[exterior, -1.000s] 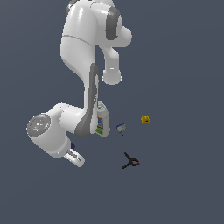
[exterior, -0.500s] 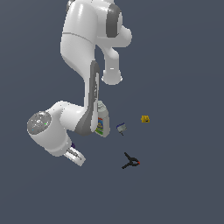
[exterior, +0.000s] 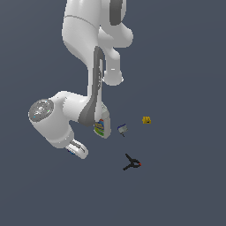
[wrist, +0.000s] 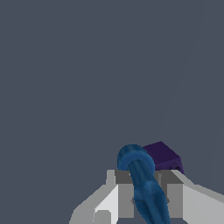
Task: Pick up a designated object from a clutter of objects.
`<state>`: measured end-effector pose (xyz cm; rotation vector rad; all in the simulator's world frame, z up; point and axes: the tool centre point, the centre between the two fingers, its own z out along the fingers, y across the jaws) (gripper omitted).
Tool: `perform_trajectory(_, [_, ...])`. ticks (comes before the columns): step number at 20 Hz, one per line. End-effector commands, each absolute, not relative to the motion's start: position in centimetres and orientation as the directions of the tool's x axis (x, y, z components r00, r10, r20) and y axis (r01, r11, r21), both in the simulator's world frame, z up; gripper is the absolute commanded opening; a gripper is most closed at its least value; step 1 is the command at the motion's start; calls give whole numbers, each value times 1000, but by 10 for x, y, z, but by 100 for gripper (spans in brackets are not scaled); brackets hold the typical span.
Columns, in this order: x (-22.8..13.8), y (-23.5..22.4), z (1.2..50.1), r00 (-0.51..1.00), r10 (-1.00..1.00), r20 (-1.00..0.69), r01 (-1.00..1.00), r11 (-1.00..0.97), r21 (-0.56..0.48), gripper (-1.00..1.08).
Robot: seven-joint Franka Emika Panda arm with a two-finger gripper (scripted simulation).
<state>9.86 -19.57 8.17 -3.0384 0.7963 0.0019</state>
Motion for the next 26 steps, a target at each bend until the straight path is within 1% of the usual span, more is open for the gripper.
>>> perform_trajectory(1, [89, -190, 96, 872, -490, 0, -490, -872, -1, -100])
perform_trajectory(26, [-29, -126, 272, 872, -490, 0, -490, -872, -1, -100])
